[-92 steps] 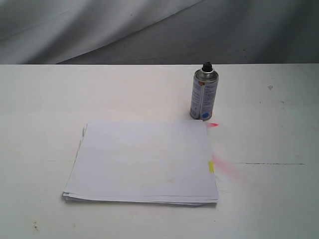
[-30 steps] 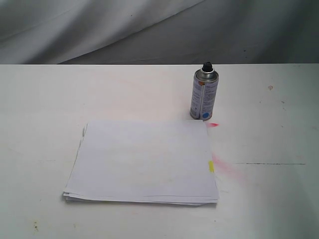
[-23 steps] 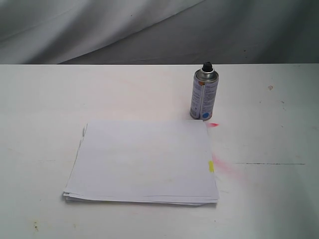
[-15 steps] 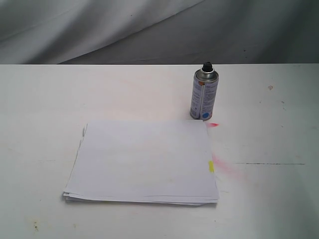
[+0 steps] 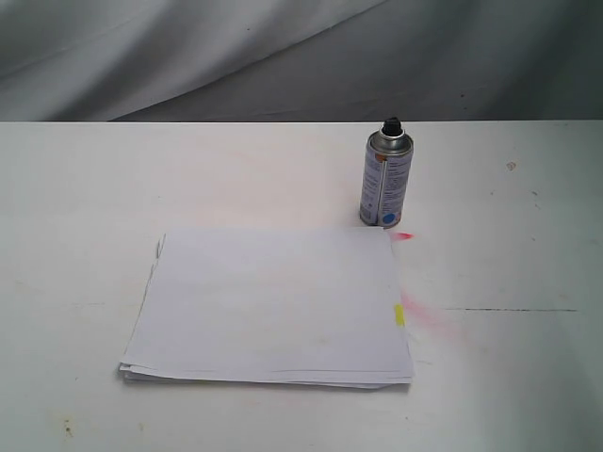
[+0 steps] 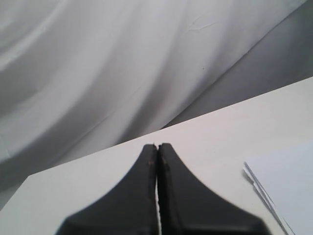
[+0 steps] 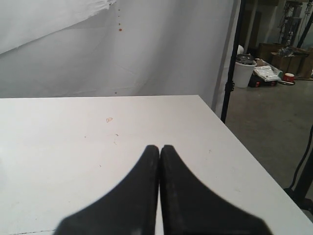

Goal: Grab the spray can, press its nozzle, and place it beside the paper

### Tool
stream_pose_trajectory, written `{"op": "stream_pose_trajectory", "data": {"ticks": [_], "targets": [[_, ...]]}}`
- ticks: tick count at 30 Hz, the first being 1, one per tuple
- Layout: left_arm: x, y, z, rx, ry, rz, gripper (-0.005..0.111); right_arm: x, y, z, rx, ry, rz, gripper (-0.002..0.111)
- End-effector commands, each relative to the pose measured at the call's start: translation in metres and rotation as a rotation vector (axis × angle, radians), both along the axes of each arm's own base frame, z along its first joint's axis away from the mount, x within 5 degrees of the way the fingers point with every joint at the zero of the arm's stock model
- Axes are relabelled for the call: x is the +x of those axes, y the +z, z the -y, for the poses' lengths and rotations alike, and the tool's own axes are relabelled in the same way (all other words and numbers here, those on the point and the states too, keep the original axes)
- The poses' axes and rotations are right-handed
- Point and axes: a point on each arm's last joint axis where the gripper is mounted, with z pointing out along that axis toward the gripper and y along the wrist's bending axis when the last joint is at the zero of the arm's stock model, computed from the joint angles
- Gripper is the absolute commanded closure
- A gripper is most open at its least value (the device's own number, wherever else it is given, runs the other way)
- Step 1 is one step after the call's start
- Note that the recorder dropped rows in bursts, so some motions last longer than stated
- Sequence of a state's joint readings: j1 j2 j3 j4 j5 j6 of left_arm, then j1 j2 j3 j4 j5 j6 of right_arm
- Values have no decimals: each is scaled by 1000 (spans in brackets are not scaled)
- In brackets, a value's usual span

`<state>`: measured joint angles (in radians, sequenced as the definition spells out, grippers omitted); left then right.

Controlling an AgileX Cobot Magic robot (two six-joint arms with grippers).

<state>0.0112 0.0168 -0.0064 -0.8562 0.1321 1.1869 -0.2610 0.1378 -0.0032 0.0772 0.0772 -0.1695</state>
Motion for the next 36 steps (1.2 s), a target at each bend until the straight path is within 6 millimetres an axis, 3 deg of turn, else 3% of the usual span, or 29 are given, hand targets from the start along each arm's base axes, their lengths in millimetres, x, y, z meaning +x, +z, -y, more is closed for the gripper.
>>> {"op": "stream_pose_trajectory", "data": {"ticks": [1, 16, 36], "targets": [[0, -2, 0, 6, 4, 1, 107, 0, -1, 0, -19, -5, -6, 108], [0, 0, -2, 5, 24, 18, 107, -2, -9, 0, 4, 1, -89, 108], [0, 0, -2, 5, 24, 18, 107, -3, -7, -1, -1, 1, -67, 108]]}}
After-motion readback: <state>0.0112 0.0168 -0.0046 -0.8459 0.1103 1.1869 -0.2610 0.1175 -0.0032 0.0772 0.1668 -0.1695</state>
